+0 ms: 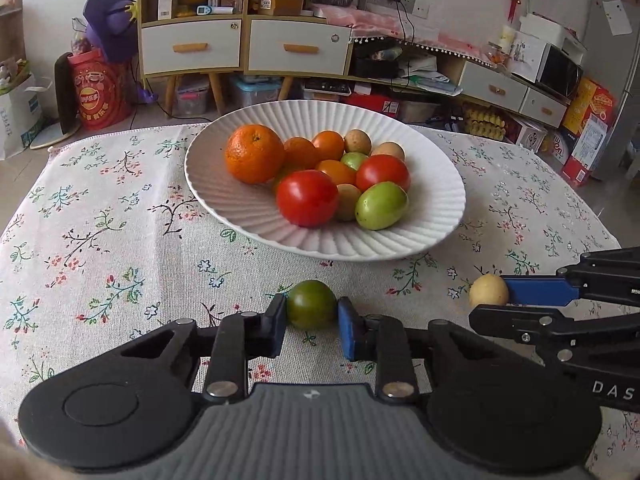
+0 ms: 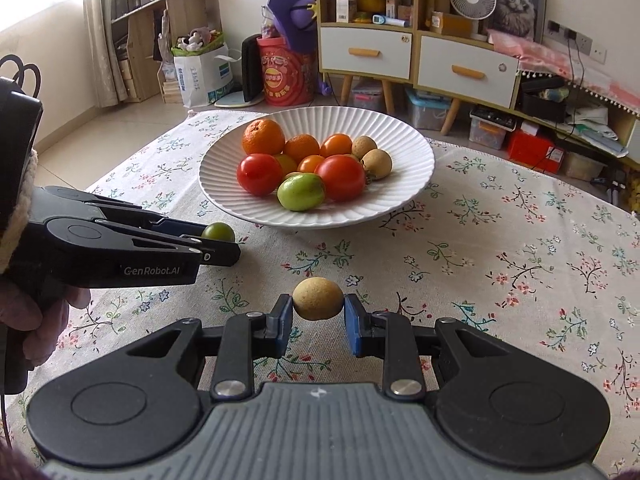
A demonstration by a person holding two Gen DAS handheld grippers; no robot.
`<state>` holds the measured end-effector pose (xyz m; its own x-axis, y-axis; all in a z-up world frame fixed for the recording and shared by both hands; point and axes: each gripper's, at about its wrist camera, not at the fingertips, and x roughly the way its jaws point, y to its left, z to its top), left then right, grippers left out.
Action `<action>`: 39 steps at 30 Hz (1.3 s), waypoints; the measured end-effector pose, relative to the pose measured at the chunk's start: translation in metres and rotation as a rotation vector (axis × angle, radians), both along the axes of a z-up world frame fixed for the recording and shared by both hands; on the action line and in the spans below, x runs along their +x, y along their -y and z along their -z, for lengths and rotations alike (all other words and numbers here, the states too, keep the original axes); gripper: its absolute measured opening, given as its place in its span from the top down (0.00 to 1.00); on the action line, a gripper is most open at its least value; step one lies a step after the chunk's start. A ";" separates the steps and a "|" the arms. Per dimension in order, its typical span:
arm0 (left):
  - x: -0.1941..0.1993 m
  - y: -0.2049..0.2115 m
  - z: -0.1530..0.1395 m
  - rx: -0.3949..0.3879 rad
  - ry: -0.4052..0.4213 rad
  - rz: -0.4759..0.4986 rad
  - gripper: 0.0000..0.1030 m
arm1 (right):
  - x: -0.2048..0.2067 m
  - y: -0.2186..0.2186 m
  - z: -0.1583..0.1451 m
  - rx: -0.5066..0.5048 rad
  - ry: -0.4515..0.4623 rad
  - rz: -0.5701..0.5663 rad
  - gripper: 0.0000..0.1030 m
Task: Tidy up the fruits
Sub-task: 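Carry the lime and brown fruit up over the white bowl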
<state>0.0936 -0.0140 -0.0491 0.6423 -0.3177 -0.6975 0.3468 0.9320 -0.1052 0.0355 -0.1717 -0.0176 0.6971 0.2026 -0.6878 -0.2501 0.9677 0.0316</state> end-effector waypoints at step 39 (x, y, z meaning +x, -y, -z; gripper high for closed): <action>0.013 0.013 -0.031 -0.088 0.039 0.003 0.84 | 0.045 0.017 -0.022 0.127 0.055 0.144 0.76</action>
<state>0.1067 -0.0273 -0.0185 0.6676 -0.3787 -0.6410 0.3552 0.9187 -0.1728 0.0801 -0.1886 0.0047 0.7608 0.1809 -0.6233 -0.1141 0.9827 0.1459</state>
